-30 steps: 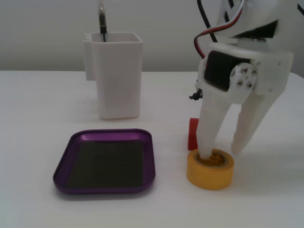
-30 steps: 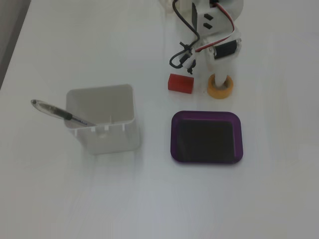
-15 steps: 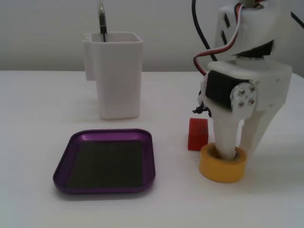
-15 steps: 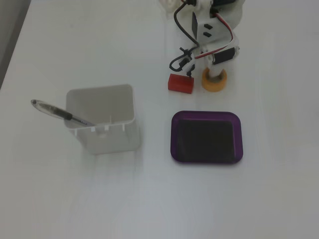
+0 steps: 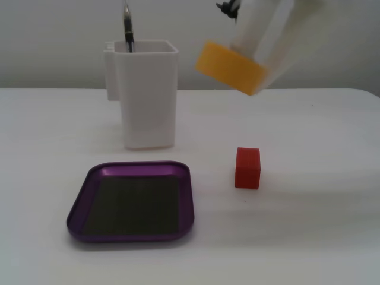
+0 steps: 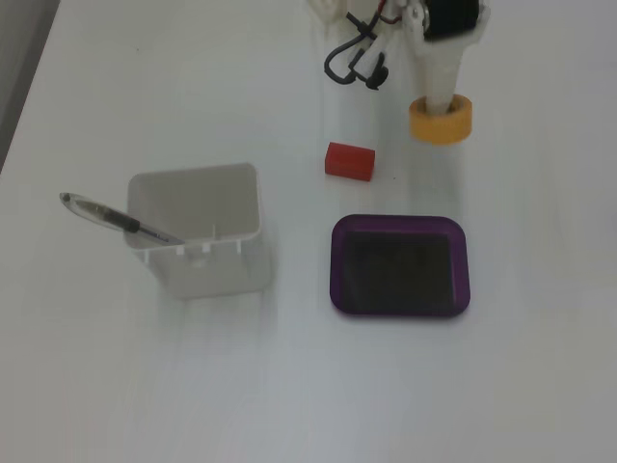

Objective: Grab up the yellow tape and put it in the box.

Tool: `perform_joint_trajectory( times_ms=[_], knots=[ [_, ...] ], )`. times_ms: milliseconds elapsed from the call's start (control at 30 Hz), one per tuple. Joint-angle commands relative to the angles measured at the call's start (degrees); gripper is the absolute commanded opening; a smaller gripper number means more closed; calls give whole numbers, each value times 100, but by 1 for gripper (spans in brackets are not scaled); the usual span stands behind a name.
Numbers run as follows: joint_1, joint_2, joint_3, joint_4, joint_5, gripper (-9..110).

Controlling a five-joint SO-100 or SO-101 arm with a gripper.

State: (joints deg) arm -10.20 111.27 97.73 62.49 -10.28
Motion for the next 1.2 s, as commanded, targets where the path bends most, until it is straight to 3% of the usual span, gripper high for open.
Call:
perform_joint_trajectory(
  times_ms=[0,533,933,1167],
  knots=[
    [229,-483,-510,-396,316,-1],
    [826,-4061,-3015,-545,712,-1],
    [826,-4518,-3032,-545,650,0],
    [826,-4447,-3032,-466,650,9]
  ],
)
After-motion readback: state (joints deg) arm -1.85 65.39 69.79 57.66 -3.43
